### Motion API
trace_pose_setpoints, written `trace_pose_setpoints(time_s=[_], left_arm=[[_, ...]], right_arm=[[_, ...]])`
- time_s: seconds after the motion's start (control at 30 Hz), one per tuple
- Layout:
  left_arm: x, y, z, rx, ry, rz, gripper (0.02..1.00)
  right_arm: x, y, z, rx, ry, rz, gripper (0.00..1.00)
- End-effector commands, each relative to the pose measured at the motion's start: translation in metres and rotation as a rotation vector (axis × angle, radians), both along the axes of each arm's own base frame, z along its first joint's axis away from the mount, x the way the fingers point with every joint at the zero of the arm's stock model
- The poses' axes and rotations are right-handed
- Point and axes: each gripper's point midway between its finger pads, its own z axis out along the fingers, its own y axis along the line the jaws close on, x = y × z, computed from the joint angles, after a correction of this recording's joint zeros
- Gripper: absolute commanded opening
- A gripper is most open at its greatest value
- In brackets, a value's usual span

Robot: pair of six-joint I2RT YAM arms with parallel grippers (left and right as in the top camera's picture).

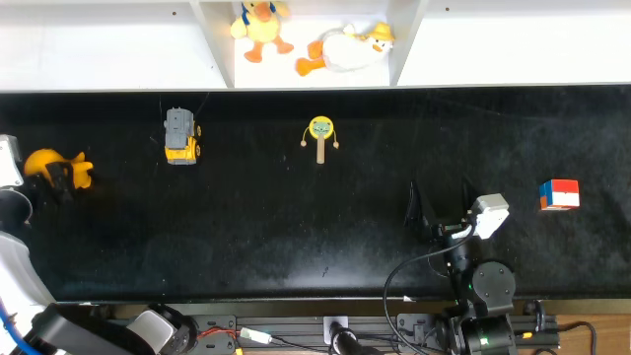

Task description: Store Toys

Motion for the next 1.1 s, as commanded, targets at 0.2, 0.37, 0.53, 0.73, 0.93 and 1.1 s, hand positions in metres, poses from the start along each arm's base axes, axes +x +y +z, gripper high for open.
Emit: trace_pose_setpoints(time_s=[0.2, 0.37, 0.53, 0.73, 0.93, 1.1], left_arm=[[0.005, -0.006, -0.021, 0.032, -0.076, -0.049, 0.998], [0.005, -0.006, -0.025, 0.041, -0.089, -0.054, 0.884], [0.007, -0.005, -0.031, 0.035, -0.085, -0.054, 0.781], [0.012, -0.006, -0.041, -0.002, -0.096, -0.072, 0.689], [0.018, 0.0, -0.033, 0.01, -0.134, -0.046, 0.544], [0.022, 0.002, -0.025, 0.013, -0.167, -0.045, 0.441]], right_arm=[[0.0, 0.0, -0.004, 0.007, 0.003, -0.005, 0.998], [0.0, 0.0, -0.004, 0.007, 0.003, -0.004, 0.996], [0.0, 0.0, -0.004, 0.007, 0.003, -0.004, 0.996], [0.0, 0.0, -0.004, 0.007, 0.003, -0.004, 0.996], [0.0, 0.0, -0.004, 0.007, 0.003, -0.004, 0.996], [0.0, 0.0, -0.004, 0.007, 0.003, -0.004, 0.993]])
